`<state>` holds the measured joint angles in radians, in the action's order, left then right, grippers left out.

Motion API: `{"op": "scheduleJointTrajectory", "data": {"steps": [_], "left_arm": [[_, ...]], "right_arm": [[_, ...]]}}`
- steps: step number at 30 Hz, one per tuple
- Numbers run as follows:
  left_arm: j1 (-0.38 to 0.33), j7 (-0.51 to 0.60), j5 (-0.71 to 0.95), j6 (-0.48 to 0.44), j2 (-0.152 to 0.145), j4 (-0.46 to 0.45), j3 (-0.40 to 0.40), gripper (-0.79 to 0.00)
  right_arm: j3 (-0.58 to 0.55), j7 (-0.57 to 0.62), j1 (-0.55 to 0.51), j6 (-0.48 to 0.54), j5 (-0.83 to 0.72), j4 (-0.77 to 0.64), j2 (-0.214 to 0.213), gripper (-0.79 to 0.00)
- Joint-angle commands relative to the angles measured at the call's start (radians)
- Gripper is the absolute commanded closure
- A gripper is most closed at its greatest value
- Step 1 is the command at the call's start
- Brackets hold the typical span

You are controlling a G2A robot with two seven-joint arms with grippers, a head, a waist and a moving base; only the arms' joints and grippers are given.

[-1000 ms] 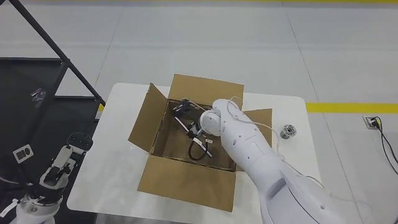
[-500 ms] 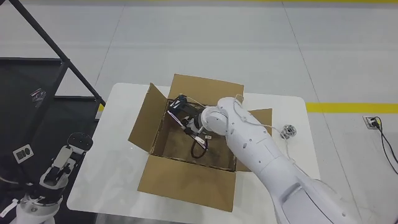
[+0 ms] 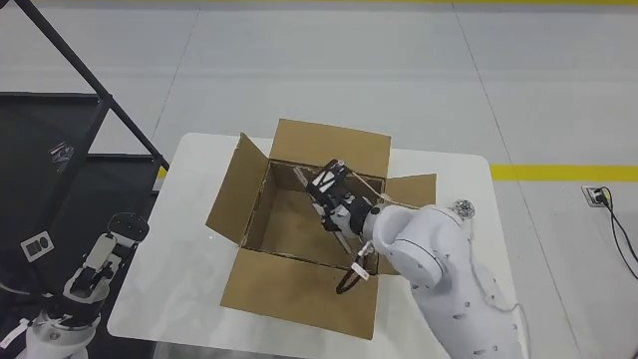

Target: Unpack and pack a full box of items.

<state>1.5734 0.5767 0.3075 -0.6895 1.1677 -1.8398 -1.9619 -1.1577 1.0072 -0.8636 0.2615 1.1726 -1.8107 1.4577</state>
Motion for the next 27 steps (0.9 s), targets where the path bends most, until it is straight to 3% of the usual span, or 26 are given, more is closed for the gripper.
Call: {"op": "scheduleJointTrajectory", "data": {"steps": [1,8,14,19,27], "left_arm": [[0.000,0.000,0.000,0.000,0.000,0.000,0.000,-0.785],[0.000,0.000,0.000,0.000,0.000,0.000,0.000,-0.785],[0.000,0.000,0.000,0.000,0.000,0.000,0.000,-0.785],[0.000,0.000,0.000,0.000,0.000,0.000,0.000,-0.785],[0.000,0.000,0.000,0.000,0.000,0.000,0.000,-0.785]], "right_arm": [[-0.042,-0.002,-0.052,-0.050,0.059,-0.133,-0.008,0.000],[-0.225,0.019,-0.264,-0.219,0.199,-0.454,-0.031,0.000],[-0.377,0.048,-0.421,-0.389,0.253,-0.531,-0.036,0.000],[-0.500,0.101,-0.492,-0.437,0.087,-0.432,-0.037,0.000],[-0.641,0.151,-0.433,-0.463,-0.116,-0.097,-0.048,0.000]]}}
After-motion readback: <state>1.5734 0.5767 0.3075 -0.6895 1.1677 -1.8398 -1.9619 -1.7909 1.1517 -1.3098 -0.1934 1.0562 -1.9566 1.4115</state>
